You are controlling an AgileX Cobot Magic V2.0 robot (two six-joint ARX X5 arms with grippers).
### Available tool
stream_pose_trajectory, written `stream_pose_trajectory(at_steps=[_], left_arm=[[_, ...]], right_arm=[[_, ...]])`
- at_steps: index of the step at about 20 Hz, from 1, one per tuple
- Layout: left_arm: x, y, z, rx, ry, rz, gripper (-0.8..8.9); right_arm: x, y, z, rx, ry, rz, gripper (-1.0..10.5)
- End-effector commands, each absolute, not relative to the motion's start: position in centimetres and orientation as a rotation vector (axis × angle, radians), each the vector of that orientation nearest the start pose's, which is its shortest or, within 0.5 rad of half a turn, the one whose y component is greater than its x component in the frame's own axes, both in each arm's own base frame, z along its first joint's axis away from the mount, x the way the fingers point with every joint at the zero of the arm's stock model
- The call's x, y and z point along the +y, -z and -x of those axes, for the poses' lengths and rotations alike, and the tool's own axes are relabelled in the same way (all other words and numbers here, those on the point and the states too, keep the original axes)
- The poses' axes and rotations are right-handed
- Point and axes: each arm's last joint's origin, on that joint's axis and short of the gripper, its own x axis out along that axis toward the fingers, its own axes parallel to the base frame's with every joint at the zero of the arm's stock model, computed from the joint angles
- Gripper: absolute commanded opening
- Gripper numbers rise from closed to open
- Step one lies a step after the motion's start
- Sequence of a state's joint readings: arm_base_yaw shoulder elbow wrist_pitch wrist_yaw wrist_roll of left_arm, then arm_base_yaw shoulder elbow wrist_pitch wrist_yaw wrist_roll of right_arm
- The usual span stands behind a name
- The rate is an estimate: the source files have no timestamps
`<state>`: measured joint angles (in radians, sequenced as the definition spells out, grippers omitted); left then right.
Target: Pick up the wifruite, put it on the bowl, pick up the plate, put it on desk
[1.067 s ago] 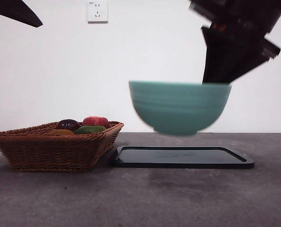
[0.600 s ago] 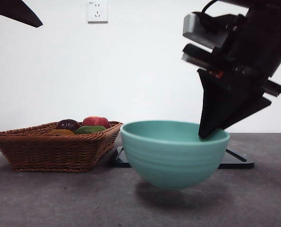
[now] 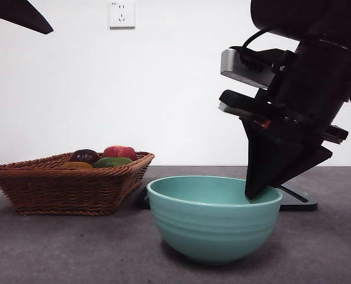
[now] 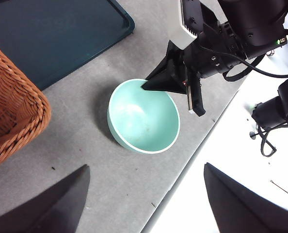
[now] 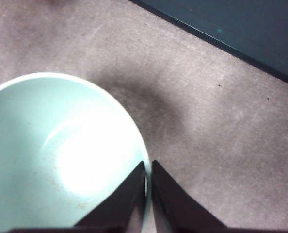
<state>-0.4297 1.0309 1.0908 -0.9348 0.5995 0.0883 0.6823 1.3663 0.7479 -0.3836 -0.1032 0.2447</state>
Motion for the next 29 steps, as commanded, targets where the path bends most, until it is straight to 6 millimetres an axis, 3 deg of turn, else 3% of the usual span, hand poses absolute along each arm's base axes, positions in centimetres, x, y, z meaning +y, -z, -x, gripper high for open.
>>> stream_pose_trajectory(at_steps=[1,3,6,12,17,23,29], left_arm=[[-9.3,-33.7,-16.2,0.846,1.014,-0.01,3.74],[-9.3,-33.7,-16.2,0.846,1.014,-0.01,3.75],[-9.3,-33.7,-16.2,0.846,1.014,-0.01,3.75],[-9.3,-33.8,-16.2,0.845,1.014,-0.01,3.75],[-9.3,-33.8,-16.2,0.845,1.014,-0.01,3.75],[-9.3,-33.7,-16.2,0.847,1.014,-0.009,3.75],[-9.3,-33.7,-16.2,0.847,1.014,-0.009,3.75]], right_arm=[[16.5,-18.8,-19.5,1.056,-0.584,0.07,1.6],[16.5,-19.4,-19.5,1.034,-0.587,0.064,2.4],[16.3,-21.2,-19.4,0.98,-0.581,0.055,2.5],[15.5,-27.7,-18.4,0.849,-0.621,0.027,2.7],[13.7,-32.1,-15.7,0.837,-0.749,-0.02,2.7],[11.3,-33.0,-12.2,0.948,-0.848,-0.031,2.7],[10.7,-33.1,-11.5,0.96,-0.842,-0.023,2.7]])
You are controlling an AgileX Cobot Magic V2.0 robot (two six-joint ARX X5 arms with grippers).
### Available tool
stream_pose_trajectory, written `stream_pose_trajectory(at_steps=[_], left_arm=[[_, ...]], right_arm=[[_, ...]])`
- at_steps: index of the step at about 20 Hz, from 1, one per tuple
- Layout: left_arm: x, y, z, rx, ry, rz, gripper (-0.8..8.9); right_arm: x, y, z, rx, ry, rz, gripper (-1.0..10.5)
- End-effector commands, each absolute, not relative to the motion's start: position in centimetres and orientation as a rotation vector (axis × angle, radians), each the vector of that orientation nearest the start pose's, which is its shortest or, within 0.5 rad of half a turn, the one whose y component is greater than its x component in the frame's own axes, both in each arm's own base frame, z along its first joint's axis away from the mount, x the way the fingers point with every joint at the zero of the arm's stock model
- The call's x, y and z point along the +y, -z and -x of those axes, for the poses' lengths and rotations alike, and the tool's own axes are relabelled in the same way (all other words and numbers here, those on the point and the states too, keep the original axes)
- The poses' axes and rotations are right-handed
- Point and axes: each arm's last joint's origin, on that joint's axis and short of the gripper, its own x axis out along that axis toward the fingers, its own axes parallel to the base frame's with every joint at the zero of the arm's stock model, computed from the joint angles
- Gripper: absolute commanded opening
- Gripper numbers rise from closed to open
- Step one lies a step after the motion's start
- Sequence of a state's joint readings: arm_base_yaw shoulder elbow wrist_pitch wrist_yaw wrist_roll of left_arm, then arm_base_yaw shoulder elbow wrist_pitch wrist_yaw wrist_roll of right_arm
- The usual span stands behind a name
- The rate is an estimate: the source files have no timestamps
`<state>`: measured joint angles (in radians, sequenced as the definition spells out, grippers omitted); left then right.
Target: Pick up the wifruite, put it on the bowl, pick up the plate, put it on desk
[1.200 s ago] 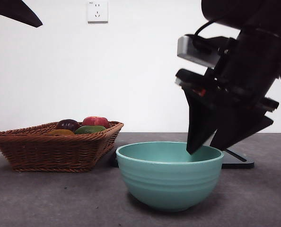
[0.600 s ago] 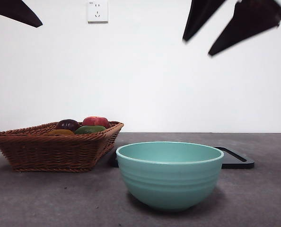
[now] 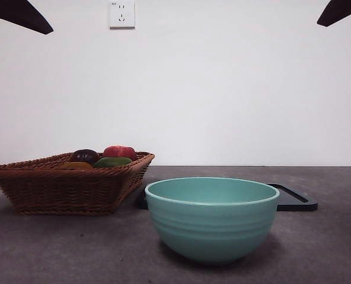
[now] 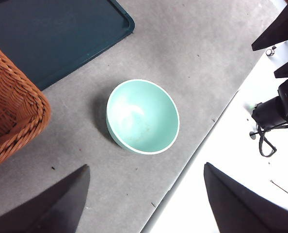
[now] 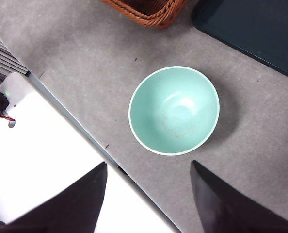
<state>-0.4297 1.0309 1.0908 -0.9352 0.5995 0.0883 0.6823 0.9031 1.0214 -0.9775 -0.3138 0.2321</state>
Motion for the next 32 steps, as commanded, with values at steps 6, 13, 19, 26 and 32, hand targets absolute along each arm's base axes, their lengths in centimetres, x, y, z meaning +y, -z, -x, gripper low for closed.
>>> stream_pose_trajectory(at_steps=[6,13,19,26,32], left_arm=[[-9.32,-33.74,-16.19,0.847,1.014,-0.009,3.74],[-9.32,-33.74,-16.19,0.847,1.013,-0.009,0.77],[-9.32,-33.75,-16.2,0.846,1.014,-0.009,0.08],[-9.33,-33.75,-16.2,0.845,1.014,-0.009,0.08],[-9.33,-33.75,-16.2,0.845,1.014,-0.009,0.08]], right_arm=[[10.68,-33.11,-11.49,0.96,-0.842,-0.024,2.7],[10.67,-33.09,-11.48,0.957,-0.847,-0.014,0.5],[10.7,-33.15,-11.51,0.944,-0.855,-0.003,0.1],[10.66,-33.17,-11.48,0.942,-0.856,-0.004,0.1],[10.66,-33.17,-11.48,0.942,-0.856,-0.004,0.1]])
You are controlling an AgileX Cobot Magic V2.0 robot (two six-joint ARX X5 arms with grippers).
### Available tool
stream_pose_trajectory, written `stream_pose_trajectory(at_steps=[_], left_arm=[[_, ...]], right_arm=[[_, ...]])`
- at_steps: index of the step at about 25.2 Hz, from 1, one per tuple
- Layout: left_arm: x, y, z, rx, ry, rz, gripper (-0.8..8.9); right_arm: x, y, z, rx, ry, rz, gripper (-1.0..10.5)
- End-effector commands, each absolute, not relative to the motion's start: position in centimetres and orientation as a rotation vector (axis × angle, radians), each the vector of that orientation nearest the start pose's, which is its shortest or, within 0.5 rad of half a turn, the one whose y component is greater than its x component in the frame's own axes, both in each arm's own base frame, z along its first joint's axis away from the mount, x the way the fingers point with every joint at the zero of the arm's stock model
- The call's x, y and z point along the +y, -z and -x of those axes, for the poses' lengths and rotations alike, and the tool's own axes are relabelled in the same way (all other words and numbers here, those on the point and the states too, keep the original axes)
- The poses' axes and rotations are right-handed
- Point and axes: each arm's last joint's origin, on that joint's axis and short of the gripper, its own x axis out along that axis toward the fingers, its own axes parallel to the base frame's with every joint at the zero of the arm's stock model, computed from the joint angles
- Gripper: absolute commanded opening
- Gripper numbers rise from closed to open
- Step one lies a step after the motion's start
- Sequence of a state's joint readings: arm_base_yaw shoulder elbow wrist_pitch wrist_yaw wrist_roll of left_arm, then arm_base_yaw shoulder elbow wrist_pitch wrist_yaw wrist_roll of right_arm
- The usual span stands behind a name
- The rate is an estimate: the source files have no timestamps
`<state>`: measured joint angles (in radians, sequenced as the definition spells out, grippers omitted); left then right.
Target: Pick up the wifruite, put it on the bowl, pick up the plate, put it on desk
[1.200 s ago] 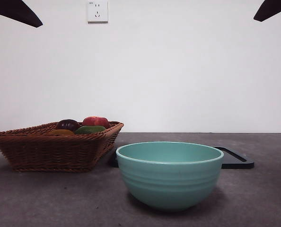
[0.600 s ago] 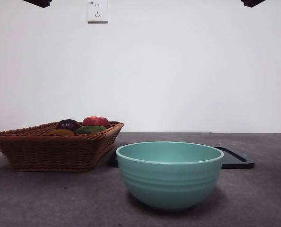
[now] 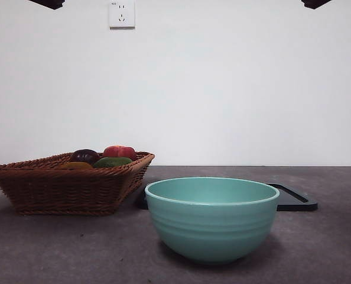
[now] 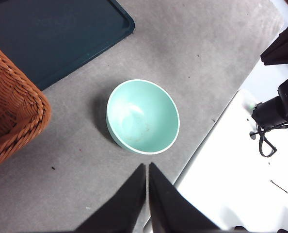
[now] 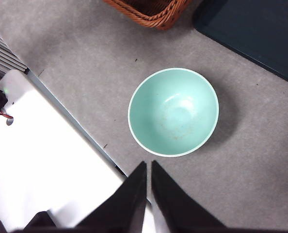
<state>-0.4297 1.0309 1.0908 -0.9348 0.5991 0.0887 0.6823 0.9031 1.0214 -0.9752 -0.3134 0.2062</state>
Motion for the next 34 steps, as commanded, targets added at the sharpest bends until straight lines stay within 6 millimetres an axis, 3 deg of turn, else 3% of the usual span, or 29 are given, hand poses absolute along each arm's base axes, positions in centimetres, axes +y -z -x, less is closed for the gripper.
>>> stream_pose_trajectory(at_steps=[1,4,7,10,13,15,19,27,34], left_arm=[[-9.3,-33.8,-16.2,0.845,1.014,-0.01,0.08],[-8.4,-35.0,-16.0,0.689,0.957,-0.069,0.08],[-6.2,-38.0,-15.6,0.368,0.793,-0.117,0.08],[-3.3,-40.6,-13.5,0.114,0.571,-0.168,0.08],[-1.2,-40.7,-11.0,-0.05,0.286,-0.198,0.08],[-0.3,-39.2,-9.8,-0.139,0.117,-0.206,0.08],[0.2,-35.9,-9.1,-0.179,-0.003,-0.205,0.08],[0.5,-27.4,-9.3,-0.072,-0.068,-0.198,0.08],[0.5,-21.8,-9.4,-0.002,-0.062,-0.193,0.08]], right_arm=[[10.7,-33.2,-11.5,0.942,-0.856,-0.004,0.1],[10.7,-33.2,-11.5,0.942,-0.856,-0.004,0.1],[10.7,-33.2,-11.5,0.941,-0.856,-0.004,0.1],[10.7,-33.2,-11.5,0.941,-0.856,-0.004,0.1],[10.7,-33.2,-11.5,0.941,-0.856,-0.004,0.1],[10.7,-33.2,-11.5,0.941,-0.856,-0.004,0.1],[10.7,-33.2,-11.5,0.942,-0.856,-0.004,0.1],[10.7,-33.2,-11.5,0.941,-0.856,-0.004,0.1],[10.7,-33.2,-11.5,0.942,-0.856,-0.004,0.1]])
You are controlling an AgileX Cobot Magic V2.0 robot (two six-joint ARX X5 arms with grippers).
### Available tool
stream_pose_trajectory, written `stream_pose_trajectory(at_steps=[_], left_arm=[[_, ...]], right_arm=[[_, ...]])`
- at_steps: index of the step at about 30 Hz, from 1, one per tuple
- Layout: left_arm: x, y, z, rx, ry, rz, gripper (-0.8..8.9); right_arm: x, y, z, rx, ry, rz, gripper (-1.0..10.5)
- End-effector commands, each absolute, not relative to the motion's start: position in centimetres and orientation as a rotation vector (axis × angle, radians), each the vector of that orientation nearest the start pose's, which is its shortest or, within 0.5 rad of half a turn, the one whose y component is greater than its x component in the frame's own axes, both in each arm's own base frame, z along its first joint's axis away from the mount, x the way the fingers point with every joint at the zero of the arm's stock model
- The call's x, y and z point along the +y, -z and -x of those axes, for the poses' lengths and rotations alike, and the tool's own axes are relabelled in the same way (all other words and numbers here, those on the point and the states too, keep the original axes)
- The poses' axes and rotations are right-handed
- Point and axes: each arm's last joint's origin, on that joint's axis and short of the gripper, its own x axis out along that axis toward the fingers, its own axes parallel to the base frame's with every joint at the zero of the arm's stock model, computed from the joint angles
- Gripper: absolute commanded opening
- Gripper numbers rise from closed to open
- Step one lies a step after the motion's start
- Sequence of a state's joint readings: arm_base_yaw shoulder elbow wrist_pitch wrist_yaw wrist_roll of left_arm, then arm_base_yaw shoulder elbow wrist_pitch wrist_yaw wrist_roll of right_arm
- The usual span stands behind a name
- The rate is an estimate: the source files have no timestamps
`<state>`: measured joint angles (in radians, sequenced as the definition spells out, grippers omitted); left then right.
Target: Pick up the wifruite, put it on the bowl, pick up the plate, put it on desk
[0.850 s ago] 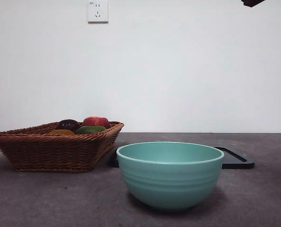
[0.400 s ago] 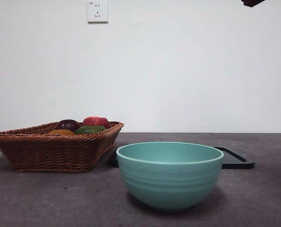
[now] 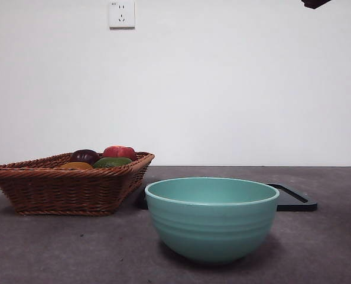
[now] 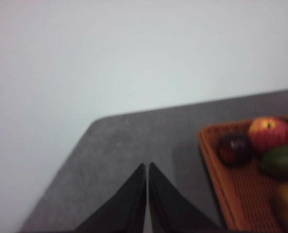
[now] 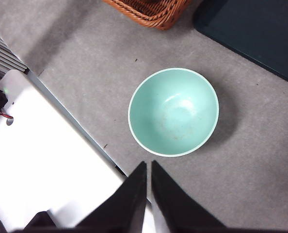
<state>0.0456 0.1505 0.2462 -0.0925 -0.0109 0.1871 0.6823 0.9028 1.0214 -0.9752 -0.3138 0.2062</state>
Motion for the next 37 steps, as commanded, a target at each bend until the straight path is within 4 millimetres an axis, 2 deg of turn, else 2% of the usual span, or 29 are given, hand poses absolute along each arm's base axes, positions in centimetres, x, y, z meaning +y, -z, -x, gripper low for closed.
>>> stream_pose_trajectory(at_steps=[1,10,19,24,29,37], left_arm=[[0.5,-21.2,-9.3,0.006,-0.061,-0.193,0.08],[0.5,-17.7,-9.4,0.038,-0.066,-0.192,0.08],[0.5,-15.5,-9.6,0.122,-0.059,-0.187,0.08],[0.5,-14.9,-9.5,0.189,-0.054,-0.181,0.08],[0.5,-14.9,-9.5,0.186,-0.059,-0.122,0.08],[0.5,-14.9,-9.5,0.186,-0.059,-0.123,0.08]], right_arm=[[10.7,-33.2,-11.5,0.941,-0.856,-0.004,0.1],[10.7,-33.2,-11.5,0.941,-0.856,-0.004,0.1],[10.7,-33.2,-11.5,0.941,-0.856,-0.004,0.1],[10.7,-33.2,-11.5,0.941,-0.856,-0.004,0.1],[10.7,-33.2,-11.5,0.941,-0.856,-0.004,0.1],[10.7,-33.2,-11.5,0.942,-0.856,-0.004,0.1]])
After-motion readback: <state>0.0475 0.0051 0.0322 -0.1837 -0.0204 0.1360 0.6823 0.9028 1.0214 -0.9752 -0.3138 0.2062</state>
